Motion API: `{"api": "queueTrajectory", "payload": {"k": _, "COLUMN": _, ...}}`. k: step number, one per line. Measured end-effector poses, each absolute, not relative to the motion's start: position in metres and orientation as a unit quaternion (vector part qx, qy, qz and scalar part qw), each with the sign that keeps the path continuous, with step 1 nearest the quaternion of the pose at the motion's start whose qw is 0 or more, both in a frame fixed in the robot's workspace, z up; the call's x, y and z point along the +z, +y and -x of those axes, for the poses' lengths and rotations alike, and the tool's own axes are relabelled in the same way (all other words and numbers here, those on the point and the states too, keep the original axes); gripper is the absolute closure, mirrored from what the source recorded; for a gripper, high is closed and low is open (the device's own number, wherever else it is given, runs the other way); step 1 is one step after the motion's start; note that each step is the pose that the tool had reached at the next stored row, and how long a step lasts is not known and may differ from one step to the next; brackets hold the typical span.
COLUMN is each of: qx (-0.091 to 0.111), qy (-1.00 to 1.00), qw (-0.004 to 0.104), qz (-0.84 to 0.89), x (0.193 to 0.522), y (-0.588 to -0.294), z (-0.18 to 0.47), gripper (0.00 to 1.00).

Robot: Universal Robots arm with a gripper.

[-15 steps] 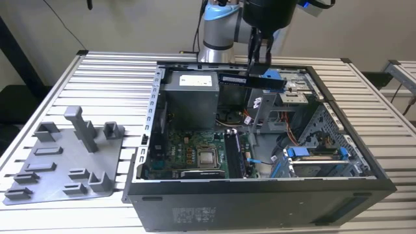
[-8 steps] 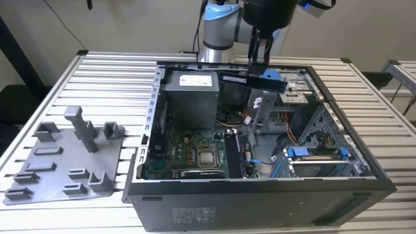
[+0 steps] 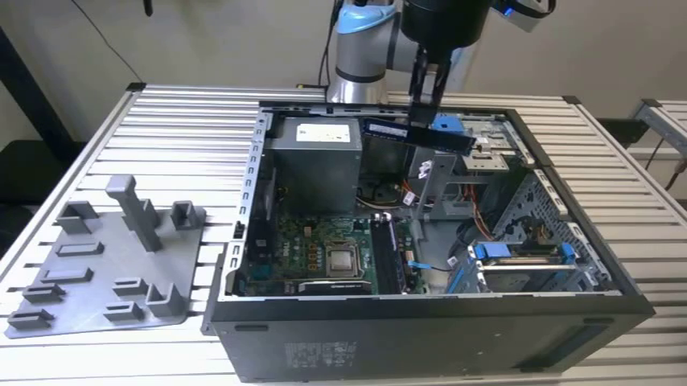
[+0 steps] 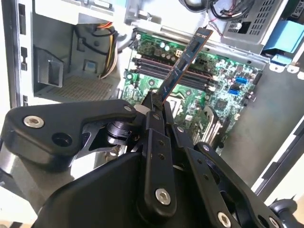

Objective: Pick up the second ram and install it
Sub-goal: 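Insert the second ram into the second slot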

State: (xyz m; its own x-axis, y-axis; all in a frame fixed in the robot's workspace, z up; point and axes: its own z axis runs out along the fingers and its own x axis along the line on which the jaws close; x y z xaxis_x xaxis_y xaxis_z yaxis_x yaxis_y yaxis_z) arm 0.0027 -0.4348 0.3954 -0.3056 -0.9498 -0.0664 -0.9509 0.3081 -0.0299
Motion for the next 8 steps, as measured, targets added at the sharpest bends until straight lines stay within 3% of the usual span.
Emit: {"api": "queueTrajectory", "payload": {"k": 8, "qx": 0.006, "qy": 0.833, "qw": 0.036, "qz": 0.552, "x": 0.3953, "y": -0.4348, "z": -0.0027, "gripper": 0.86}}
